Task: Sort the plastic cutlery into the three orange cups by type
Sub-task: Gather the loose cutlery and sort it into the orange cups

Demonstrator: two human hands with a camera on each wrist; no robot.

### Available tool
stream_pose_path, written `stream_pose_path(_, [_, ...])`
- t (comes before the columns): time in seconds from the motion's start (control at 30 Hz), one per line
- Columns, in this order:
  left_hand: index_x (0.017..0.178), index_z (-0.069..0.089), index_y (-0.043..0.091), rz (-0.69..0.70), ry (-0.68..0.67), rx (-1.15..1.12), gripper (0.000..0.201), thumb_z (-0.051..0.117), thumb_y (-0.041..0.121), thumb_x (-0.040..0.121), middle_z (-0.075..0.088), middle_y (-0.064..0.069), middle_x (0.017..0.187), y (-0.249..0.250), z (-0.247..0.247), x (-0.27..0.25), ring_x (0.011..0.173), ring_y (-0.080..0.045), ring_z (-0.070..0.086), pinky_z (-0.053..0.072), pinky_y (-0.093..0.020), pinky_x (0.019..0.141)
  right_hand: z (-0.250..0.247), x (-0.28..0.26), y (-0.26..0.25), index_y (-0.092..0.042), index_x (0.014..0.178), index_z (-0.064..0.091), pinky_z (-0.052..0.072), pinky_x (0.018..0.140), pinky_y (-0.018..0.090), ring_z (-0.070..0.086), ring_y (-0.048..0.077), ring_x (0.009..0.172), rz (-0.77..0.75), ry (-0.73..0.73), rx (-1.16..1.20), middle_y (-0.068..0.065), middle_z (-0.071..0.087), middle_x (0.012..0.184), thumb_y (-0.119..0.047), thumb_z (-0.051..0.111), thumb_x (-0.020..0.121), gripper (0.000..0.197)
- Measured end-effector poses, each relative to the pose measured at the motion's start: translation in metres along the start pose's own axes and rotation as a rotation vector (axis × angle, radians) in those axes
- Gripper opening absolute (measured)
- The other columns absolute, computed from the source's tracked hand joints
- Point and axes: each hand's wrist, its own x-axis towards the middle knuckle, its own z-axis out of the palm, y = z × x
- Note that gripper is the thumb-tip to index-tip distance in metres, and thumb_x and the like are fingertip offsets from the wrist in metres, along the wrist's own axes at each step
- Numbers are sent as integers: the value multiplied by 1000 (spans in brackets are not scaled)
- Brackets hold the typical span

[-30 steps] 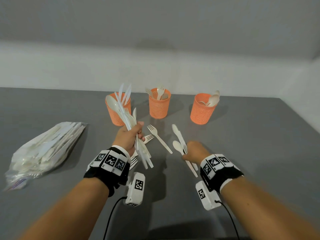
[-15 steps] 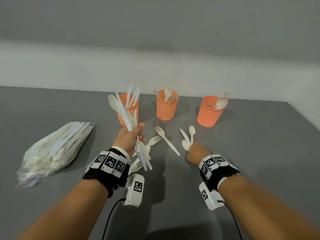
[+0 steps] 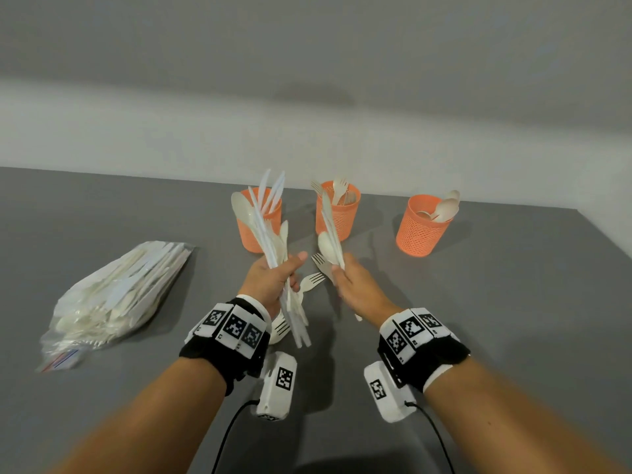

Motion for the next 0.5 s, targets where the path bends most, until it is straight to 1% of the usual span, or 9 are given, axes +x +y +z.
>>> stream_pose_path(0.03, [75,49,11,16,-11,15,19,66,14,82,41,8,40,-1,3,-1,37,-8,40,40,-20,44,5,2,-11,-5,128,43,44,71,23,54,12,77,-57,-16,27,-2,54,86,-16,31,99,32])
stream_pose_path(0.1, [81,54,7,54,-21,15,14,66,15,82,52,6,44,1,10,-3,44,-10,48,44,-19,46,15,5,-31,-9,123,49,51,86,34,62,23,92,-134,-66,20,8,63,100,-17,33,98,31])
stream_pose_path(0.17, [95,59,3,53,-14,-24,18,65,16,84,67,-4,69,3,13,-3,65,-17,63,54,-22,60,24,4,-43,2,123,47,45,94,31,57,31,109,-154,-102,-62,21,57,118,-9,37,96,31])
stream_pose_path(0.2, [101,59,3,31,-3,-40,24,65,19,84,69,-9,81,4,11,-1,75,-20,67,56,-26,67,28,2,-47,5,127,42,41,96,30,52,30,114,-171,-97,-124,23,51,125,-5,38,94,34])
stream_pose_path(0.23, [102,60,4,8,11,-43,25,65,21,84,69,-10,84,6,9,-1,77,-20,68,56,-28,69,31,-1,-50,6,129,38,37,95,26,48,25,112,-207,-83,-177,22,45,128,-4,38,94,37])
stream_pose_path(0.3, [93,61,6,-30,41,-34,20,64,23,84,66,-10,77,9,2,1,70,-20,66,55,-30,66,33,-7,-53,6,129,38,31,87,16,41,16,101,-275,-67,-201,18,41,122,-4,39,92,38])
stream_pose_path(0.37, [89,60,5,-47,95,-16,19,61,23,84,61,-11,71,10,-6,4,64,-22,63,53,-30,62,31,-7,-53,3,124,45,28,80,12,38,13,97,-308,-132,-179,11,41,110,-4,46,88,37])
stream_pose_path(0.43, [84,60,3,-42,153,-12,19,59,22,85,59,-11,66,11,-16,7,57,-22,60,51,-31,59,24,-1,-48,-2,123,53,32,79,12,41,9,97,-290,-217,-62,-1,42,103,-5,53,87,36])
stream_pose_path(0.5, [74,58,5,-49,173,-13,19,60,21,84,57,-5,58,13,-24,10,51,-21,54,49,-33,61,14,11,-32,-2,115,62,41,84,14,53,16,96,-189,-140,37,4,54,104,-1,53,88,28])
